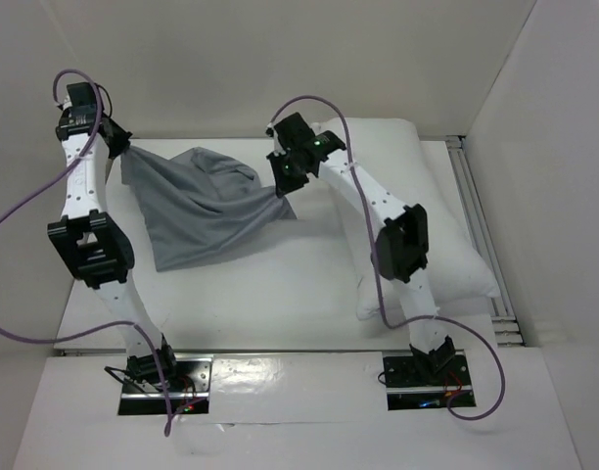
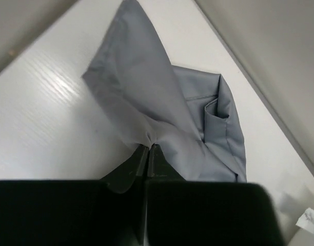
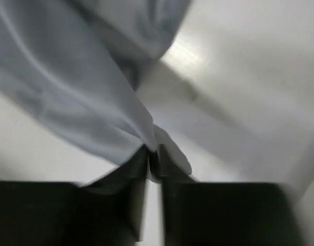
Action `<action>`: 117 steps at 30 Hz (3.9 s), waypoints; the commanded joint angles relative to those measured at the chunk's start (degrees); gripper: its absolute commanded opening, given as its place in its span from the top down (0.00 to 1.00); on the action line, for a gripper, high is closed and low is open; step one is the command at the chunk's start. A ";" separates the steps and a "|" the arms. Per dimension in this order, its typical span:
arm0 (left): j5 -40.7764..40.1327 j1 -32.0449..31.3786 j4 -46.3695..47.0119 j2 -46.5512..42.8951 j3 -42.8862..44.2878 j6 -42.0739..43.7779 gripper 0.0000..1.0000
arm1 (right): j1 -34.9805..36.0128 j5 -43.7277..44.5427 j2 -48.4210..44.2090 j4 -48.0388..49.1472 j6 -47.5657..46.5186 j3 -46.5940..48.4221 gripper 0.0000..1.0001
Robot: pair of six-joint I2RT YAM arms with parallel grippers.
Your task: Put the pillow into the pillowcase
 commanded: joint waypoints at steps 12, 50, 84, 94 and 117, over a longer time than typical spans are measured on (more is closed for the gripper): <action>-6.72 -12.65 -2.20 -11.76 -15.03 10.99 0.28 | -8.38 -11.80 -3.62 23.42 9.54 -16.87 0.18; -25.65 -44.39 -5.98 -2.04 -36.08 2.62 1.00 | -2.12 0.24 -31.32 15.95 13.76 -46.68 0.14; 21.66 -31.56 -22.50 -12.06 -11.10 15.56 1.00 | 2.18 -10.04 -9.85 45.03 9.45 -40.16 0.92; 18.76 -27.17 -23.21 -15.75 -7.76 15.56 1.00 | 2.18 -1.52 -34.37 37.58 4.70 -54.06 1.00; 8.73 -28.91 -17.77 -9.05 -14.77 16.35 0.42 | -6.52 -0.64 -16.81 30.01 4.00 -27.42 1.00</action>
